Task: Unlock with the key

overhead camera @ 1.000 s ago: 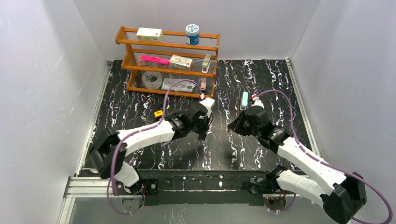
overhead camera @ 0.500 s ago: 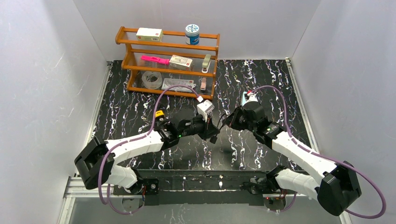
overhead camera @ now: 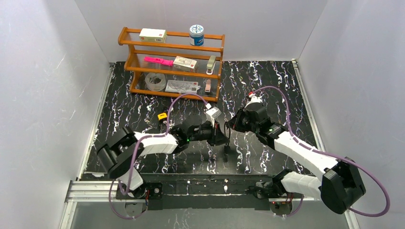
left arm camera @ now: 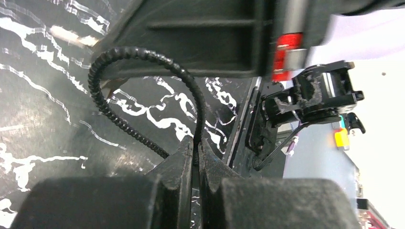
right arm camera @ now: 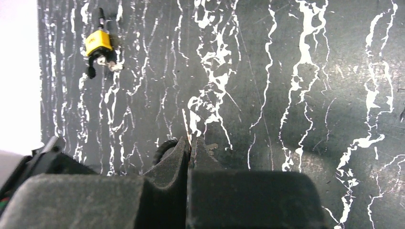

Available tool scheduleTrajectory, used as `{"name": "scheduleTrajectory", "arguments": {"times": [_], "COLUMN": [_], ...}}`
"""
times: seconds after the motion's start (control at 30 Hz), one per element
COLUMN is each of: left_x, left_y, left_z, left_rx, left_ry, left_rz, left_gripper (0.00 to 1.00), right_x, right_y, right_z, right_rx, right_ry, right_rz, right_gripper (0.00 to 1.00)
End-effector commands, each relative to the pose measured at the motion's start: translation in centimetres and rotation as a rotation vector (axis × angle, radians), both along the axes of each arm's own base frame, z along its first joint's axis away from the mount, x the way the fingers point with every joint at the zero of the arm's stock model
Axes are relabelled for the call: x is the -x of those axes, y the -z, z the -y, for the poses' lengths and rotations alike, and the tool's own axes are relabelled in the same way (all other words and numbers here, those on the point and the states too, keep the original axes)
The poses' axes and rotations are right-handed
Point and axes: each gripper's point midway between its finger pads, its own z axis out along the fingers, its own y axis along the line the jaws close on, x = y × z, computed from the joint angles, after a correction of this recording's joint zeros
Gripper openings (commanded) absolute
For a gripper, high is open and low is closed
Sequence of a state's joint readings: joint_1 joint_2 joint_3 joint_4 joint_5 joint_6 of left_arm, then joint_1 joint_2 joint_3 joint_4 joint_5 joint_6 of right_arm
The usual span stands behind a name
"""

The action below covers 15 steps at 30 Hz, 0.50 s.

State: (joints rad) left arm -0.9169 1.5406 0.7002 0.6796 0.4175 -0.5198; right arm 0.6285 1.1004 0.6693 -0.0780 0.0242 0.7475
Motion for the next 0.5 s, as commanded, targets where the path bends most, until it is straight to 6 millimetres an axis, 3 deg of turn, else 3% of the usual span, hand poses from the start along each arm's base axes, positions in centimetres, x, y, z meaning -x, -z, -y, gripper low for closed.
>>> {"name": "scheduleTrajectory", "arguments": {"times": [0.0,0.23,0.47], "left_x": [-0.2,-0.5,-1.0], "left_y": [0.2,1.8,4.0], "left_z": [0.7,0.2,-1.5], "left_rx": [0.111,0.179,0.194], "left_ry": [-0.004,-0.067,-0.125], "left_rz": [-0.125,-0.227,-0.320], "left_gripper": [0.00,0.00,0.00], "right_x": [-0.5,0.0,0.1], "right_y": [1.9,5.2,5.3], "right_z": [0.7,2.6,4.1], "right_rx": [0.056,0.158,0.192], "right_ry": [0.036,0.130,0.194], "right_rz": [-0.044,-0.161,-0.191], "right_gripper": [0.01,0.01,0.01]}}
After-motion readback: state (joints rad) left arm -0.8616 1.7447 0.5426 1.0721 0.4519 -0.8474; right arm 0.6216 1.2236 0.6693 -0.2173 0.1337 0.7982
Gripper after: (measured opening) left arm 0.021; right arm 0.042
